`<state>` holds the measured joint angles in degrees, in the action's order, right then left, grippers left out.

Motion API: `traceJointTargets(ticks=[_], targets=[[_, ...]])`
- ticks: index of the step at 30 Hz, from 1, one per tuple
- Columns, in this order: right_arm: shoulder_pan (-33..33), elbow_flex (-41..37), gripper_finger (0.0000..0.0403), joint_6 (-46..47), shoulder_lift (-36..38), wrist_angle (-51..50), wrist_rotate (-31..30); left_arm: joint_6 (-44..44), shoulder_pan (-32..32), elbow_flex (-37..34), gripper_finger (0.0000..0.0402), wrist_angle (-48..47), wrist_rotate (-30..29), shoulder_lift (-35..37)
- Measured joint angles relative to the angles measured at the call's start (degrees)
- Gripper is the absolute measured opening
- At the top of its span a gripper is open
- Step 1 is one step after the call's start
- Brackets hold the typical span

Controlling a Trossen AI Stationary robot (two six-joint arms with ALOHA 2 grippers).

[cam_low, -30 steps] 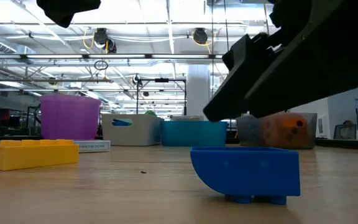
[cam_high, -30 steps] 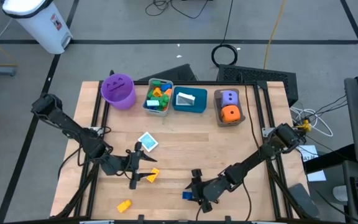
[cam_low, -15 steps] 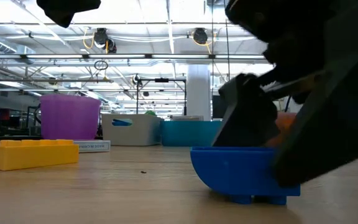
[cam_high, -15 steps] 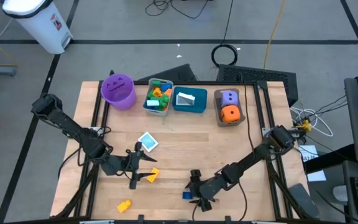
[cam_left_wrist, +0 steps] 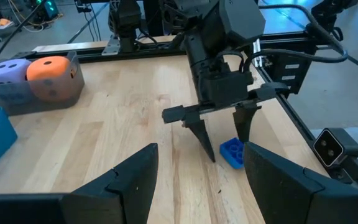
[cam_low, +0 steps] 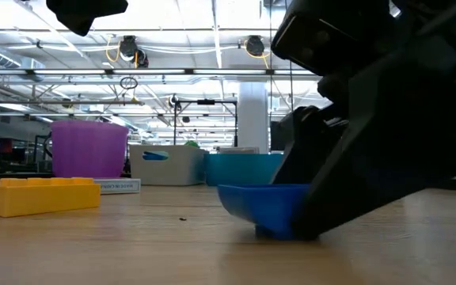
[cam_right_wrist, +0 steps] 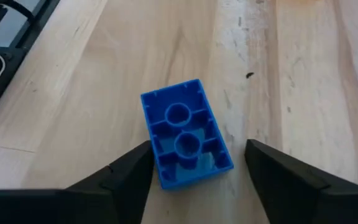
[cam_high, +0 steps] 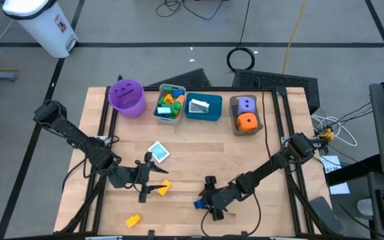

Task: Pick & Place Toys
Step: Put the dark blue game piece into the gray bin

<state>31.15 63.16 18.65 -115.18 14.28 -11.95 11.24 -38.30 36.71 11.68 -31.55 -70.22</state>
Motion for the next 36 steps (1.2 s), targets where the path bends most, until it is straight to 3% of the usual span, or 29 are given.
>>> traceJointTargets(ticks=[11,20,28,36], targets=[[-0.5,0.0,0.0148,-3.1,0.0,0.4,0.0,0.0,0.0,0.0,0.0244,0.0,0.0,0.0],[-0.5,-0.1,0.0152,-6.8,3.3,-1.3,-0.7,1.5,1.3,0.0,0.0244,1.0,0.0,0.0],[-0.6,0.0,0.0147,-14.4,10.2,-6.6,-12.8,6.3,9.5,0.0,0.0244,8.5,0.0,-1.7],[-0.6,-0.1,0.0150,-22.7,14.8,-10.2,-32.9,23.7,19.3,0.0,0.0244,14.8,1.2,-10.2]])
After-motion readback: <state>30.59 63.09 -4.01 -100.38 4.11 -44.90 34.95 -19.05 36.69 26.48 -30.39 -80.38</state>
